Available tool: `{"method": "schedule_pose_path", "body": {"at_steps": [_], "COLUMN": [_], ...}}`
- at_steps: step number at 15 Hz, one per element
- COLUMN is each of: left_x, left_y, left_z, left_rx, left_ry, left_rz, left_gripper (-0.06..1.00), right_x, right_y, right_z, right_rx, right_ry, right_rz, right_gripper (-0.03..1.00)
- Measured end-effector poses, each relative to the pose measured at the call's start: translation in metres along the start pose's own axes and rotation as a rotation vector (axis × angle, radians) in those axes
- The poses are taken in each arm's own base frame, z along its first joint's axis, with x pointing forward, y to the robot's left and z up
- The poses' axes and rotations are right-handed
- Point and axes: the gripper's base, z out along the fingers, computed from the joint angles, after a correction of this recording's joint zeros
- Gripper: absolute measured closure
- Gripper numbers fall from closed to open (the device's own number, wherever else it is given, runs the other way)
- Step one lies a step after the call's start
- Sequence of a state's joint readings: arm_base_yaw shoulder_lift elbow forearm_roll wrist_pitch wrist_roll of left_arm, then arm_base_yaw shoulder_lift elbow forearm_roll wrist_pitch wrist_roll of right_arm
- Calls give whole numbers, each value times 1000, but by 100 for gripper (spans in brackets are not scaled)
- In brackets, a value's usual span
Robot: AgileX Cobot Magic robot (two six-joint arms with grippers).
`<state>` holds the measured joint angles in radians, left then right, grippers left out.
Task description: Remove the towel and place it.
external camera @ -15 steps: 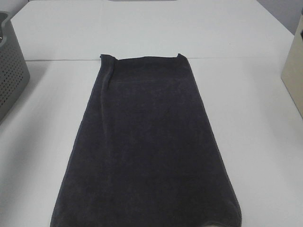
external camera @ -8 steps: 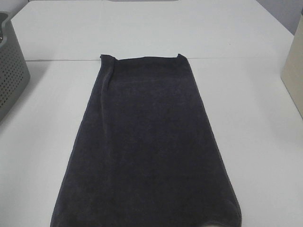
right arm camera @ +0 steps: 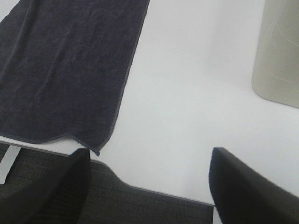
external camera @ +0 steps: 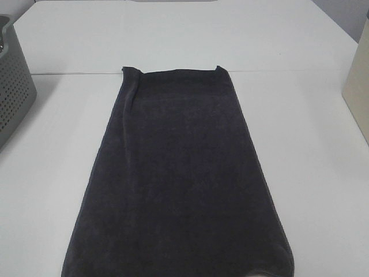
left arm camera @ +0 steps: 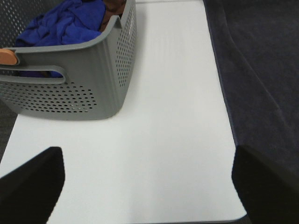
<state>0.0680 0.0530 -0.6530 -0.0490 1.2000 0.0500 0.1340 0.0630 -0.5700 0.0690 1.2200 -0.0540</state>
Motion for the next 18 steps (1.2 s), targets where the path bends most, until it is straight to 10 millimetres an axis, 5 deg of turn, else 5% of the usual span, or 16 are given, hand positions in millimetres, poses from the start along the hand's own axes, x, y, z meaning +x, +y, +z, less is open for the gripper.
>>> {"method": "schedule_pose_path", "body": {"at_steps": [4, 18], "left_x": [21, 18], "left_y": [0, -2], "left_z": [11, 23], "left_rx": [2, 30], "left_ry": [37, -37], "left_rz": [7, -13], "left_gripper": [4, 4], "right_x": [14, 13], "right_y": [-1, 0], "right_z": [19, 22], "right_rx": [1, -3], "right_ry": [-47, -62], "right_rz": [-25, -24], "right_gripper": [28, 28]}}
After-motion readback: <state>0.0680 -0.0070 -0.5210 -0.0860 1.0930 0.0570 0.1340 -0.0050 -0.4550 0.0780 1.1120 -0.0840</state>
